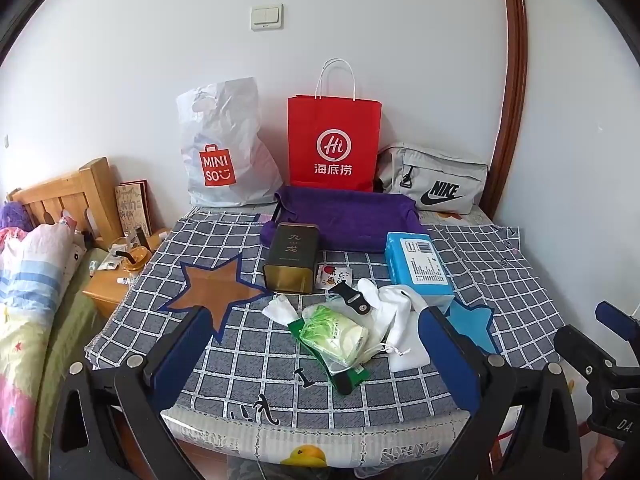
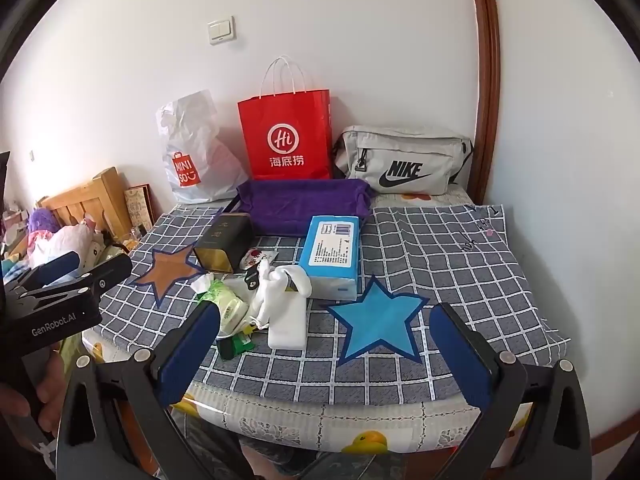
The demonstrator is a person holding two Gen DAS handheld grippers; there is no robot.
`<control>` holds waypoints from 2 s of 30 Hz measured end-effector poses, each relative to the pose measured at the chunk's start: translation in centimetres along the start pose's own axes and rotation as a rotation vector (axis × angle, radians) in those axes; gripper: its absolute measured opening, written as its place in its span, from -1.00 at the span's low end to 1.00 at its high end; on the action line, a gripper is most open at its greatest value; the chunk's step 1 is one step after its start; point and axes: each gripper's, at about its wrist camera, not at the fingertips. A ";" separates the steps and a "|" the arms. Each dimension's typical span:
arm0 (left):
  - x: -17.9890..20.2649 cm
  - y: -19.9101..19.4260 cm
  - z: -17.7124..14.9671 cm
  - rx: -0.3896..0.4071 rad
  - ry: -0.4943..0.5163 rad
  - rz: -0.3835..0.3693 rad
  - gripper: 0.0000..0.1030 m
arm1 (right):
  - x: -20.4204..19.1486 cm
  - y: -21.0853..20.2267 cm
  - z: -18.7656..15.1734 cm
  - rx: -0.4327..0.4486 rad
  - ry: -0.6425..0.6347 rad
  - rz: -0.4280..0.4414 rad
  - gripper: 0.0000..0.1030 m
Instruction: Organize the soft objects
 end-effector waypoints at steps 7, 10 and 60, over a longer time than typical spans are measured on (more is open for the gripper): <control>0.1 0.0 -0.1 0.000 0.000 0.001 1.00 | -0.3 -0.2 -0.3 0.000 -0.007 0.004 1.00; 0.0 0.0 -0.1 0.001 -0.001 0.001 1.00 | -0.1 0.3 -0.1 0.002 -0.010 0.011 1.00; 0.1 1.3 -0.2 -0.010 0.007 -0.001 1.00 | -0.6 -0.4 0.1 0.109 -0.029 0.078 1.00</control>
Point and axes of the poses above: each gripper's, at about its wrist camera, not at the fingertips, and y roughly the way its jaws point, x to its right, z to its top, and after that the axes turned 12 degrees about -z, right-handed
